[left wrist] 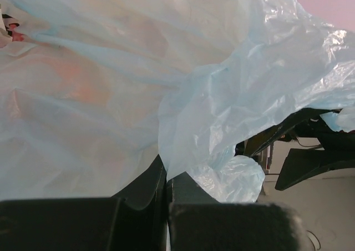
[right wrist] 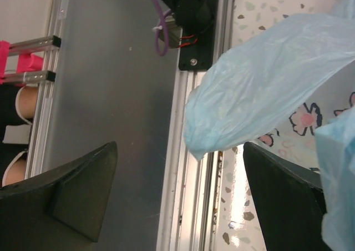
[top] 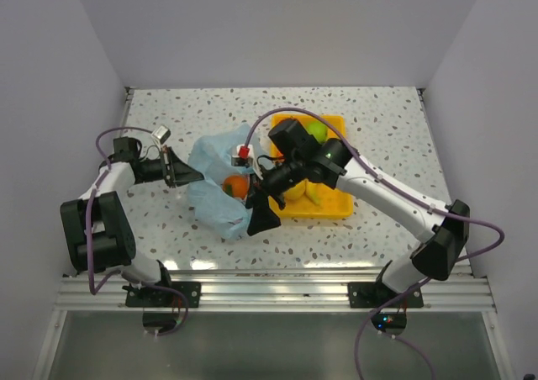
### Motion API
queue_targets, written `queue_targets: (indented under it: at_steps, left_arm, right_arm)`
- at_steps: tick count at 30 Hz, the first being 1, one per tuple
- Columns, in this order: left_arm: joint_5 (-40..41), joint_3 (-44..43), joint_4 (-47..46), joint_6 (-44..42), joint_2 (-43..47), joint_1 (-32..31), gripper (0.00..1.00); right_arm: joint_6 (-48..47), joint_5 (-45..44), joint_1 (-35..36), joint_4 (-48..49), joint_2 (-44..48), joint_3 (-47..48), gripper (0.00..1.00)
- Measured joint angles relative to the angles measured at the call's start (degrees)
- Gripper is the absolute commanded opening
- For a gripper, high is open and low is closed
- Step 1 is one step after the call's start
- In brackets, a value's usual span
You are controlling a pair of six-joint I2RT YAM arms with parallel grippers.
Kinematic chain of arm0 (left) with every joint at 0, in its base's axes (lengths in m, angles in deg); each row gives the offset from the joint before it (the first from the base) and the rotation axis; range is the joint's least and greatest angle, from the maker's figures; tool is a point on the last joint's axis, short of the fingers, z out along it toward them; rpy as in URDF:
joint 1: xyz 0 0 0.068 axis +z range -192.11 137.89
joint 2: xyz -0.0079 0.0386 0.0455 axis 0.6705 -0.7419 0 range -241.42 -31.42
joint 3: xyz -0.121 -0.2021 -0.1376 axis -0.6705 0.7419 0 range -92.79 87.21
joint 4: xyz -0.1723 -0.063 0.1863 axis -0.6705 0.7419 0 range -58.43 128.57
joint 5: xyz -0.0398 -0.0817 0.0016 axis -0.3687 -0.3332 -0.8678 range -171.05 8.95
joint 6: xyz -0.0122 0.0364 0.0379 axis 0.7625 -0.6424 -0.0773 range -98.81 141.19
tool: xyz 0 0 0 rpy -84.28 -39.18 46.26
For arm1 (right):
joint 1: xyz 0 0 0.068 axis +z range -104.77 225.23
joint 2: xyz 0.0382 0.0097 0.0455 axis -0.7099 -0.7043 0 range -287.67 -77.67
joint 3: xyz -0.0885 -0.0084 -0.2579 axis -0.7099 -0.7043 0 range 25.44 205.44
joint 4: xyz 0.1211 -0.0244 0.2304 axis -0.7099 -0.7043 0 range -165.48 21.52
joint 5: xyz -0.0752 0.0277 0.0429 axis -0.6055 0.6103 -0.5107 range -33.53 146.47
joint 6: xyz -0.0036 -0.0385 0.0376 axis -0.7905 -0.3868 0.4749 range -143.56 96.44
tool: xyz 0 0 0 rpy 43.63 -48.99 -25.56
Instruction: Place the fake fruits into the plastic bag and tie a complex knot
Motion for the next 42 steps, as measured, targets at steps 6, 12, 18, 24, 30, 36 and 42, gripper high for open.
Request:
queue_targets:
  at_steps: [6, 12, 18, 24, 30, 36, 42]
  left_arm:
    - [0.0, -0.13, 1.25, -1.18, 0.0, 0.35, 0.0]
    - [0.0, -0.13, 1.62, -1.31, 0.0, 0.55, 0.0]
    - [0.0, -0.13, 1.55, -1.38, 0.02, 0.55, 0.0]
    - [0.0, -0.13, 1.64, -1.51, 0.02, 0.55, 0.0]
    - [0.02, -2.82, 6.51, -5.92, -1.22, 0.59, 0.0]
    - [0.02, -6.4, 12.72, -12.52, -3.89, 0.68, 0.0]
    - [0.02, -6.6, 16.9, -17.16, -4.31, 0.94, 0.0]
  right_arm:
    - [-3.52, 4.92, 0.02, -4.39, 3.78, -3.17, 0.98]
    - [-11.96, 7.72, 0.04, -14.84, 2.91, -3.28, 0.99]
    - [-11.78, 6.47, 0.02, -15.13, -5.25, -2.75, 0.99]
    - [-8.87, 4.0, 0.02, -10.23, -6.69, -2.21, 0.99]
    - [-6.95, -0.59, -0.07, -4.98, 2.64, -9.22, 0.87]
    - [-10.71, -0.26, -4.17, -10.27, 10.51, -10.4, 0.89]
    - [9.27, -5.51, -18.86, 6.73, 16.48, -27.87, 0.94]
